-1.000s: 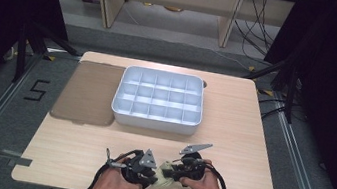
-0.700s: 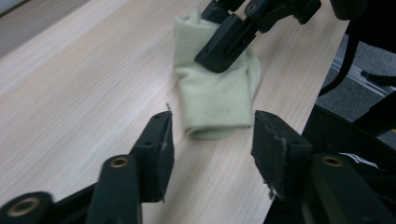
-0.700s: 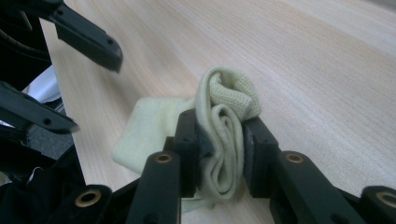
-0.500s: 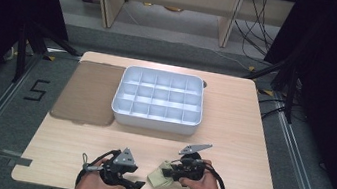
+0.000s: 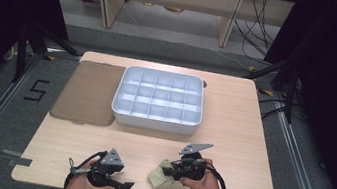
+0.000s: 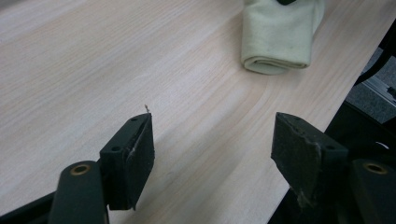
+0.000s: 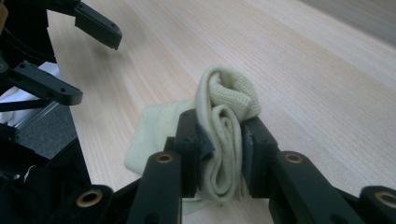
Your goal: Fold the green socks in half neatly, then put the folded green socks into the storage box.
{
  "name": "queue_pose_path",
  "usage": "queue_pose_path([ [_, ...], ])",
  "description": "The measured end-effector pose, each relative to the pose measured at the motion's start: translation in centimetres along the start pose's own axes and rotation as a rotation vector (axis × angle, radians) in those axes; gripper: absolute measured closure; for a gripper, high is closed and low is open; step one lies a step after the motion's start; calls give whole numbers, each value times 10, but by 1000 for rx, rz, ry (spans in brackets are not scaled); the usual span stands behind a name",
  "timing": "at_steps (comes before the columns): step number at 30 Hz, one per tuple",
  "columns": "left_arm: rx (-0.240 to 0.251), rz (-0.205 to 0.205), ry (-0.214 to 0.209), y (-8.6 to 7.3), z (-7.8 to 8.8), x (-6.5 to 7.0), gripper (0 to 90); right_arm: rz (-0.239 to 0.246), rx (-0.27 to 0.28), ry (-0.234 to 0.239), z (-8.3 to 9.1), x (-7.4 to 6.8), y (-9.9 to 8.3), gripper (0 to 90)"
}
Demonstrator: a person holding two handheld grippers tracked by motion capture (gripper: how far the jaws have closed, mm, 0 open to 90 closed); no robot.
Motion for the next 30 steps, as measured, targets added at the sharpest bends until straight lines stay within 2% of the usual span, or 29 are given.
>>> queue_pose_path([
  [1,-6,-12,2,-1,0,-1,295,14,9,8,0,1,1,720],
  [2,-5,-7,1,-1,0,-1,295,16,8,8,1,0,1,720],
  [3,-22,-21,0,-3,0,-1,294,13,2,-10,2,1,1,720],
  [4,-11,-14,13,-3,-1,-3,293,16,3,-11,3,1,2,720],
  [6,-21,-13,20,-4,-1,-4,290,22,8,-14,5,0,4,720],
  [7,-7,11,11,-4,-3,-4,290,22,5,-16,6,-1,4,720],
  [9,-21,-14,25,-5,-1,-7,290,26,11,-8,8,-1,4,720],
  [11,-13,-14,29,-5,-2,-8,287,23,13,-5,8,-2,5,720],
  [12,-8,1,31,-5,-3,-8,286,29,8,-22,10,0,5,720],
  [13,-9,-4,40,-5,-3,-10,283,14,8,-16,10,-2,5,719],
  [15,-11,-20,46,-5,-3,-11,278,31,6,-24,11,0,5,719],
  [16,-13,-18,40,-6,-3,-10,278,35,7,-35,12,2,5,720],
  [17,-1,5,24,-6,-5,-7,277,35,6,-35,13,2,5,720],
  [19,-11,-15,21,-6,-4,-7,275,37,11,-36,15,3,6,719],
  [22,-1,4,21,-6,-5,-5,270,40,6,-43,18,5,7,719],
  [24,-18,-27,26,-6,-2,-9,269,43,15,-46,20,6,9,719],
  [26,0,-13,29,-4,-3,-10,269,42,12,-44,25,7,10,719],
  [27,-6,-4,30,-5,-3,-11,268,43,13,-48,27,9,10,719],
  [28,-5,-13,30,-5,-3,-11,268,45,16,-46,28,9,11,719],
  [29,-8,3,31,-6,-4,-10,268,33,18,-46,29,9,12,719],
  [30,-7,-4,43,-6,-4,-12,268,42,20,-55,31,12,12,719],
])
Point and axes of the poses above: each handheld gripper's, and its own axes: z roughly backward along the jaws, y roughly out of its top, x roughly to its right, the point moved 9 cm from there along -z, roughly forward along the jaws, and after that the axes turned 14 degrees about z, right-handed, at the moved point
